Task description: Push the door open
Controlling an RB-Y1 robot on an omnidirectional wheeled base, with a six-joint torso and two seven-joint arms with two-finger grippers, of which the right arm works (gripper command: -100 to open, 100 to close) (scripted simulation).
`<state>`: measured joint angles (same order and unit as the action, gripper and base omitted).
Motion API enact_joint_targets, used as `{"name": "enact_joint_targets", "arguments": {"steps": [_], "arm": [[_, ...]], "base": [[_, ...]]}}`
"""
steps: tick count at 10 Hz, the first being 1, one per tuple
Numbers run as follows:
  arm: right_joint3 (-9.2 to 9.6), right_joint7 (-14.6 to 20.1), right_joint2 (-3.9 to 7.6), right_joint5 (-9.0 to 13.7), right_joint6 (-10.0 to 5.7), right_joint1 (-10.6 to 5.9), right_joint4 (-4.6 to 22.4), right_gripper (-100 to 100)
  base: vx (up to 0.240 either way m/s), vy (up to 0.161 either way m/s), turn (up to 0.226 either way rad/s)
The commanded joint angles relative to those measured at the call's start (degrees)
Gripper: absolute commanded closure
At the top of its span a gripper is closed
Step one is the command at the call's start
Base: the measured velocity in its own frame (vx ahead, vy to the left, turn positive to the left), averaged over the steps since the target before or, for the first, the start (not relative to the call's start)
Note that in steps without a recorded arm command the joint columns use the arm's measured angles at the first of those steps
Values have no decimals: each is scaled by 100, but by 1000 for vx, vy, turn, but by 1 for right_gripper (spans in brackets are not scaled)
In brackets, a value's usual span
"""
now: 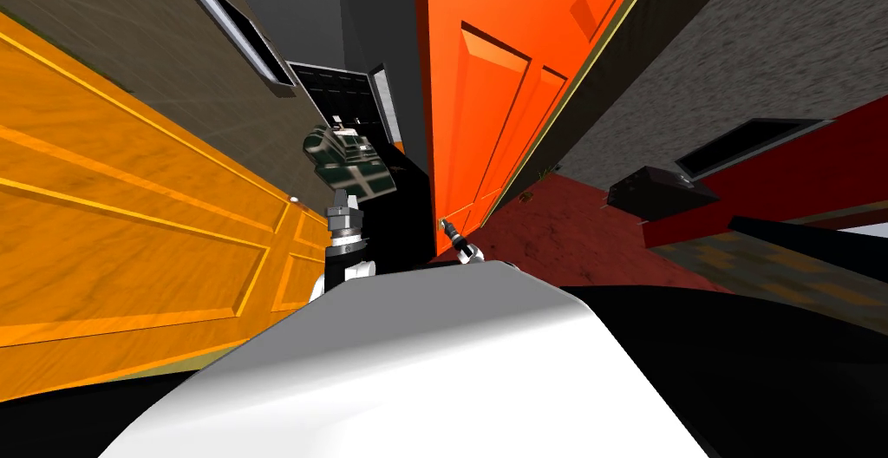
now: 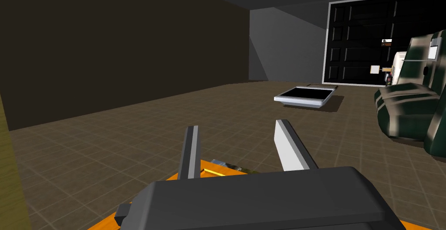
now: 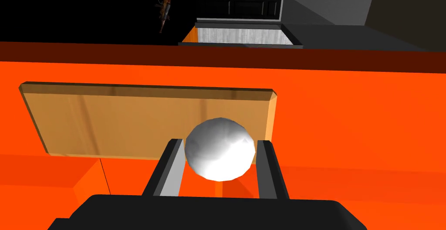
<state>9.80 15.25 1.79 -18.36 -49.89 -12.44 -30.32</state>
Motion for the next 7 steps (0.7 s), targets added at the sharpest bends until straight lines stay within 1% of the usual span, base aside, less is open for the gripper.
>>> {"name": "enact_joint_targets", "arguments": {"steps": [1,3,4,5,6,7], "arm": [[-105,-35,81,69,-16,-72,2,100],[-186,-84,125,128,0,-69,-3,100],[-186,-84,125,128,0,-69,-3,100],[-186,-84,125,128,0,-69,-3,100],[-278,-141,165,195,19,-66,-8,100],[-213,-50,188,160,23,-69,-42,-100]], "base": [[138,98,-19],[144,102,-31],[110,68,-32],[50,20,-15],[96,66,-50],[-45,29,-59]]}}
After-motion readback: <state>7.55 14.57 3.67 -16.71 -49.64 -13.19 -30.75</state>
